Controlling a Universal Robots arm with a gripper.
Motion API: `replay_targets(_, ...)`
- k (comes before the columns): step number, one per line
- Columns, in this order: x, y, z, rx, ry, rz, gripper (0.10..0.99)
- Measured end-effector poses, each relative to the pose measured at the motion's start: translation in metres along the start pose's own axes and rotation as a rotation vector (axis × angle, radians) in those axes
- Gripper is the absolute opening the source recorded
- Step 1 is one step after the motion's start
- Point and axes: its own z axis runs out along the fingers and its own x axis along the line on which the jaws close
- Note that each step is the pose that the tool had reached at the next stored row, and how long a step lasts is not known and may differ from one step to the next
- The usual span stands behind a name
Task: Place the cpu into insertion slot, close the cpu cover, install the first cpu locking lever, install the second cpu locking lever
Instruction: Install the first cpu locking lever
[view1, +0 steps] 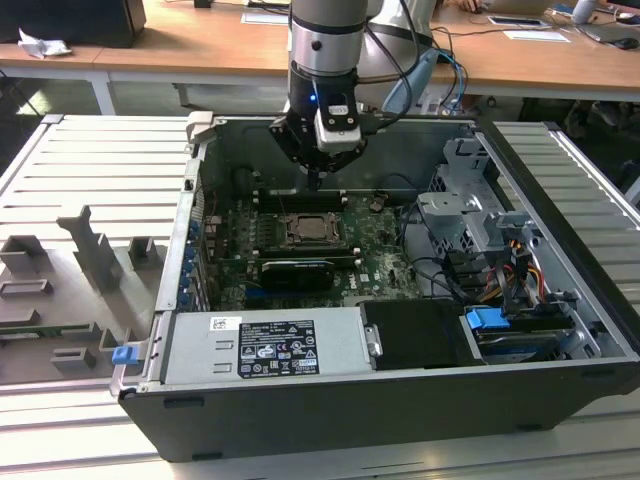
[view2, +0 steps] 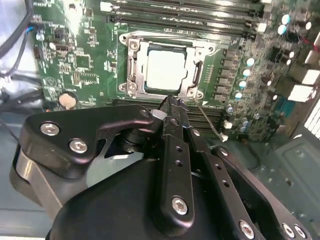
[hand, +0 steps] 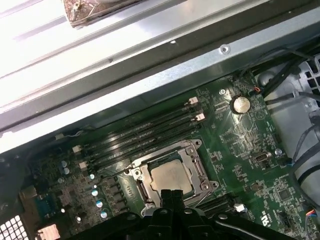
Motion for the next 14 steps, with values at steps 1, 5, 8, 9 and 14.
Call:
replay_targets(1,0.0,0.0,0.0,0.0,0.0004,-0.018,0.106)
replay_targets(5,0.0,0.0,0.0003,0.002,0.003,-0.143,0.106)
replay_targets(8,0.0,0.0,0.0005,0.002,0.0034,-0.19,0.106)
replay_targets(9,0.0004,-0.0002,0.0008,0.002,0.0029,-0.202,0.106)
replay_targets(14,0.0063,-0.0031,0.002,-0.004,-0.0021,-0.22,0.106)
